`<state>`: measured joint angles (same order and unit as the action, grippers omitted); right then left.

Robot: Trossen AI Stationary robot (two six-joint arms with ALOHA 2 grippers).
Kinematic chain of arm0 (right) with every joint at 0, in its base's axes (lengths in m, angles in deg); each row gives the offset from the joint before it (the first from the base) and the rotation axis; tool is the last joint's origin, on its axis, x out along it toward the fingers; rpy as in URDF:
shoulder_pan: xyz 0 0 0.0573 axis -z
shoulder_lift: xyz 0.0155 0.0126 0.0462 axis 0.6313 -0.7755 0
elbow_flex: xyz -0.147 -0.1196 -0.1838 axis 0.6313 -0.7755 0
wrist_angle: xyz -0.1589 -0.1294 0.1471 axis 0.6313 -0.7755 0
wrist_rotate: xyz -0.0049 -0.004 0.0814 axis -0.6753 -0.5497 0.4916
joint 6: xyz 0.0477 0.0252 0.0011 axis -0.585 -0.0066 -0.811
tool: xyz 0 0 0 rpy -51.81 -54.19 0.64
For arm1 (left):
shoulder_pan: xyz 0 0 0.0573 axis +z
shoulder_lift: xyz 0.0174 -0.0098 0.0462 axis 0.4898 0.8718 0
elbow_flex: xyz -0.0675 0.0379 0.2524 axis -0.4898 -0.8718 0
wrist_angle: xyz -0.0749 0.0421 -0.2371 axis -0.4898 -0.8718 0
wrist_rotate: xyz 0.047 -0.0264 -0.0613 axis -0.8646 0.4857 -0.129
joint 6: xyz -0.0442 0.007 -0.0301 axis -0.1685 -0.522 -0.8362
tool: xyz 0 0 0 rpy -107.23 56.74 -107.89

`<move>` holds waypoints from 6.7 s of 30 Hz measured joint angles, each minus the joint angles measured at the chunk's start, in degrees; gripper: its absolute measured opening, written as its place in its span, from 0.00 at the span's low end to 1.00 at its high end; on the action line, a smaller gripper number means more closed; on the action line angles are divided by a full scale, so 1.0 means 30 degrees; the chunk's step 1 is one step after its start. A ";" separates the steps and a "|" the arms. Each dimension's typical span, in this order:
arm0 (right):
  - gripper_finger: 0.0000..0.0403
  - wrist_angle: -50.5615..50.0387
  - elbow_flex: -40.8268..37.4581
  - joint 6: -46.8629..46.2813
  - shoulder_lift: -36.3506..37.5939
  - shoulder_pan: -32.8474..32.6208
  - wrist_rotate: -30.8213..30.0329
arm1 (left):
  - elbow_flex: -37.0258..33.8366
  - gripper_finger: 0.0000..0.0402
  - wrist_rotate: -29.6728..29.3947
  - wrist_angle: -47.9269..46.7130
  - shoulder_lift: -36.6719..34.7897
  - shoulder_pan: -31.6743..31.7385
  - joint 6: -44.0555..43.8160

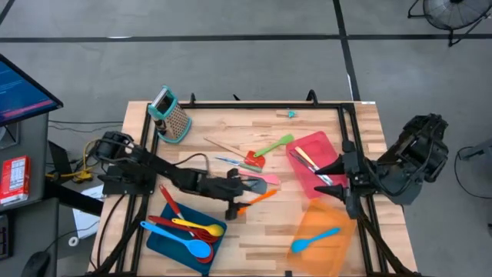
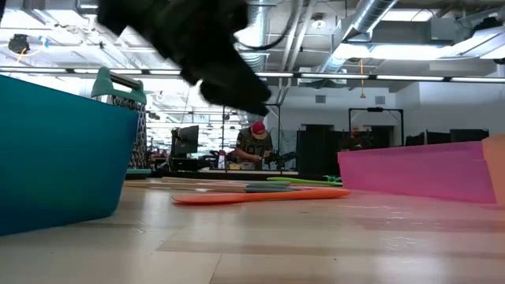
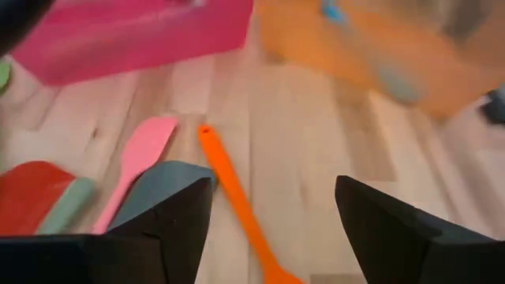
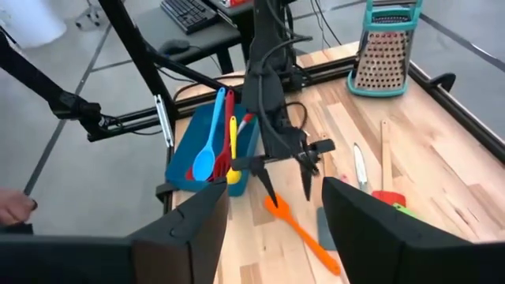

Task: Pick & Place Kitchen Items
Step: Put the orange spatula into the orange bin

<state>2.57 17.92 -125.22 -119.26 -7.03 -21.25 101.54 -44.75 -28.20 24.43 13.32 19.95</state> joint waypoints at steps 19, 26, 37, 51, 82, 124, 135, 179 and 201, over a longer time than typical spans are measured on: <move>0.45 0.0000 -0.0015 -0.0133 -0.0066 -0.0240 0.0192 | 0.7497 0.58 0.0494 -0.8788 0.6352 0.0541 -0.7390; 0.44 0.0012 -0.0015 -0.1232 -0.0058 -0.0350 0.0360 | 0.7497 0.57 -0.3037 -0.8529 0.7249 -0.0040 -0.5871; 0.44 0.0066 -0.0015 -0.1848 -0.0061 -0.1304 0.0235 | 0.7579 0.26 -0.2294 -0.8904 0.7689 -0.0102 -0.5438; 0.41 0.0058 -0.0015 -0.2007 -0.0066 -0.1479 0.0184 | 0.7390 0.01 -0.1688 -0.8462 0.7048 -0.0041 -0.5586; 0.39 -0.0299 -0.0838 -0.2060 -0.0226 -0.0928 -0.1325 | 0.7439 0.00 -0.2000 -0.8184 -1.1147 0.0386 -0.3438; 0.58 -0.0525 -0.2135 -0.5187 -0.0692 -0.0430 0.1706 | -0.7385 0.59 0.6899 -0.0853 -0.5751 0.3395 0.5321; 0.58 -0.0880 -0.2135 -0.5165 -0.0692 0.0449 0.1699 | -0.8807 0.59 0.8977 0.0054 -0.5426 0.5506 0.6647; 0.58 -0.2259 -0.2135 -0.5493 -0.0692 0.1698 0.1641 | -0.9312 0.02 1.0228 0.3871 -0.0491 0.6803 0.9253; 0.58 -0.2280 -0.2135 -0.4991 -0.0692 0.2069 0.0694 | -0.9435 0.01 0.9197 0.3548 -0.4473 0.6834 0.4454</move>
<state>-4.27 11.52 -140.19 -121.34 -0.82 -19.17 73.24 -17.16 -17.55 11.01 33.82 33.31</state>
